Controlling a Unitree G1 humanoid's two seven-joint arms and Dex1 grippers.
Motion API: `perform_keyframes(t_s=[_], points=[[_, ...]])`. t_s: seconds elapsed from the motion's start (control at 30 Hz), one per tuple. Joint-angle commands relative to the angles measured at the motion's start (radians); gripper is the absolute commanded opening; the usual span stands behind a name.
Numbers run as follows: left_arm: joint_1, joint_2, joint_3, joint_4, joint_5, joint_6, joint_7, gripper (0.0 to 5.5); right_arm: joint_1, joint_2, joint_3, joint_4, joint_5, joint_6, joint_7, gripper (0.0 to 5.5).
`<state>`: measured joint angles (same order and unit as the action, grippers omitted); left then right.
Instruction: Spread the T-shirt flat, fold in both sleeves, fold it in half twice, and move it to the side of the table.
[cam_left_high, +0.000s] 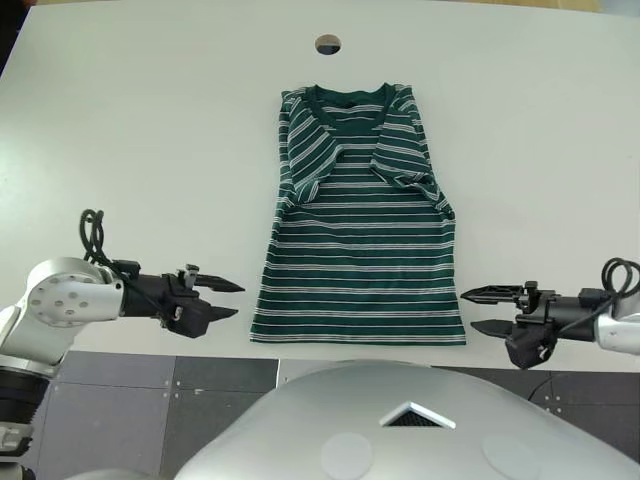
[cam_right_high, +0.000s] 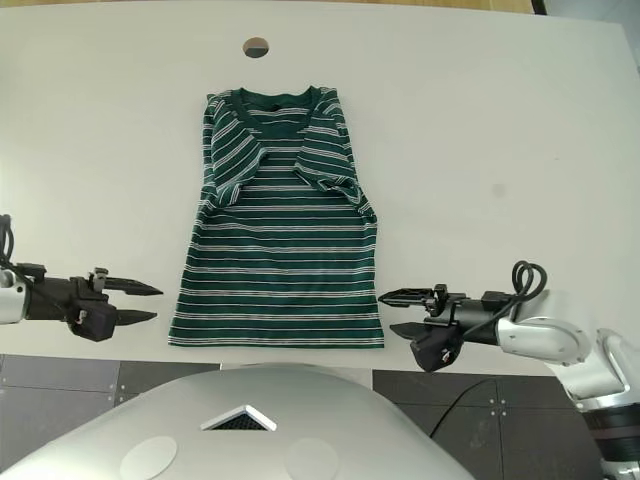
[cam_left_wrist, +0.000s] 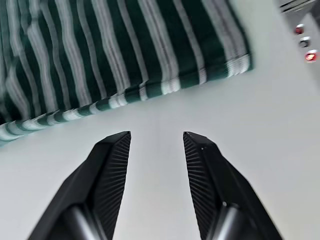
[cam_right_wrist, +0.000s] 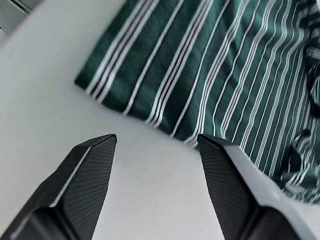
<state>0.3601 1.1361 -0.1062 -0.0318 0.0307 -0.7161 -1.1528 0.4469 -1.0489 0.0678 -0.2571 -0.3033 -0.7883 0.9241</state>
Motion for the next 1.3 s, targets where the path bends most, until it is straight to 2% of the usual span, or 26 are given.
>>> perform_keyframes(t_s=[0.03, 0.27, 0.43, 0.7, 0.87, 0.93, 1.03, 1.13, 1.2, 1.3], points=[[-0.014, -0.038, -0.049, -0.021, 0.043, -0.016, 0.029, 1.95, -0.034, 0.012, 0.068, 0.006, -0.077, -0.003, -0.007, 3.01], [-0.038, -0.107, -0.115, -0.025, 0.068, -0.022, 0.086, 1.95, -0.085, 0.015, 0.144, -0.065, -0.069, 0.048, -0.006, 3.01], [-0.053, -0.124, -0.14, -0.019, 0.081, -0.01, 0.115, 1.95, -0.099, 0.004, 0.172, -0.074, -0.069, 0.065, -0.009, 2.17], [-0.067, -0.107, -0.164, 0.001, 0.089, -0.009, 0.115, 0.7, -0.12, 0.006, 0.191, -0.06, -0.078, 0.074, -0.022, 0.74], [-0.075, -0.099, -0.171, 0.007, 0.088, -0.013, 0.114, 0.11, -0.118, 0.008, 0.189, -0.039, -0.051, 0.081, -0.035, 0.1], [-0.082, -0.102, -0.168, 0.009, 0.065, -0.005, 0.115, 0.11, -0.116, 0.023, 0.179, -0.046, 0.069, 0.136, -0.03, 0.1], [-0.118, -0.133, -0.142, 0.007, -0.027, 0.062, 0.125, 0.11, -0.124, 0.074, 0.136, -0.076, 0.38, 0.309, -0.034, 0.1], [-0.176, -0.175, -0.09, -0.02, -0.219, 0.217, 0.129, 0.11, -0.175, 0.128, 0.061, -0.079, 0.62, 0.471, -0.07, 0.1], [-0.26, -0.234, -0.041, -0.016, -0.319, 0.363, 0.176, 0.11, -0.24, 0.175, 0.008, -0.053, 0.723, 0.6, -0.121, 0.1], [-0.394, -0.321, 0.003, 0.034, -0.361, 0.541, 0.268, 0.11, -0.321, 0.229, -0.028, -0.027, 0.771, 0.751, -0.186, 0.1]])
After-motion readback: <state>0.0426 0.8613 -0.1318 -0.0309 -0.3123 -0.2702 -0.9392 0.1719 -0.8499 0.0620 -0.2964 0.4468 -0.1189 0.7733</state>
